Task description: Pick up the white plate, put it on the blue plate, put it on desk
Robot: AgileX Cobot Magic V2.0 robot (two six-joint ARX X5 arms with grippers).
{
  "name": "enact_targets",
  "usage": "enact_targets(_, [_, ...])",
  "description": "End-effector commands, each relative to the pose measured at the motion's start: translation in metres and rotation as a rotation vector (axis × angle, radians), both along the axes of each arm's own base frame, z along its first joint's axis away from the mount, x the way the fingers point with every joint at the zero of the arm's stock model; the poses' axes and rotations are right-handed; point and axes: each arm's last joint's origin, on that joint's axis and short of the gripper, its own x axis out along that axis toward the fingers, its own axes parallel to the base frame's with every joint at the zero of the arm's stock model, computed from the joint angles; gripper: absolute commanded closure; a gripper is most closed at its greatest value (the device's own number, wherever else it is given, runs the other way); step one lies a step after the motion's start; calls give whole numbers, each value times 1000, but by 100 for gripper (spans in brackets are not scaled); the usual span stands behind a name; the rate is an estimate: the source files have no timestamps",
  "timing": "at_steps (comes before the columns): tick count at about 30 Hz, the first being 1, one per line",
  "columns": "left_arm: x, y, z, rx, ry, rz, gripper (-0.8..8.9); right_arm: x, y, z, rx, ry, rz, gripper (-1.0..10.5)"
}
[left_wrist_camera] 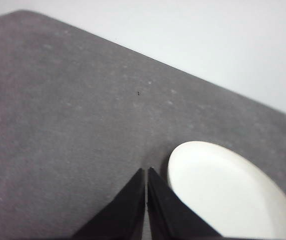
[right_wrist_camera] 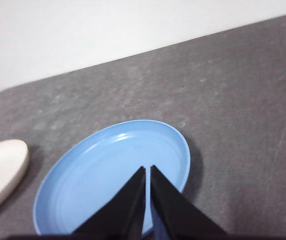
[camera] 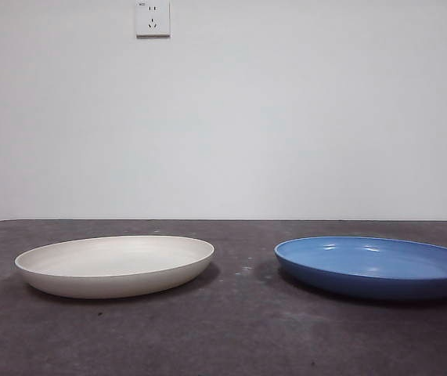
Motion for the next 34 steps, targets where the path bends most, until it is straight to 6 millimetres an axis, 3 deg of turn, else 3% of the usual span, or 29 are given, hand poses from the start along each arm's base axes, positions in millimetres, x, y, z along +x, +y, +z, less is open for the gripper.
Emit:
enact_targets(1, [-1,0,1,-120,24,14,804,-1,0,3,90,22,-12,939])
enact_targets(6, [-6,-1,23,-160,-23,-7,804,-5,0,25,107,-32,-12,939])
enact_targets(18, [-25,-2,98,-62,-20,-38,804,-33,-2,106,-7,-122,-46,939])
enact_targets(26, [-17,-6,141,70,112,-210,804,-30,-1,155,-141,12,13,939])
enact_targets(34, [-1,-10,162,148,264,-392,804,-9,3,188,-218,264,204,939])
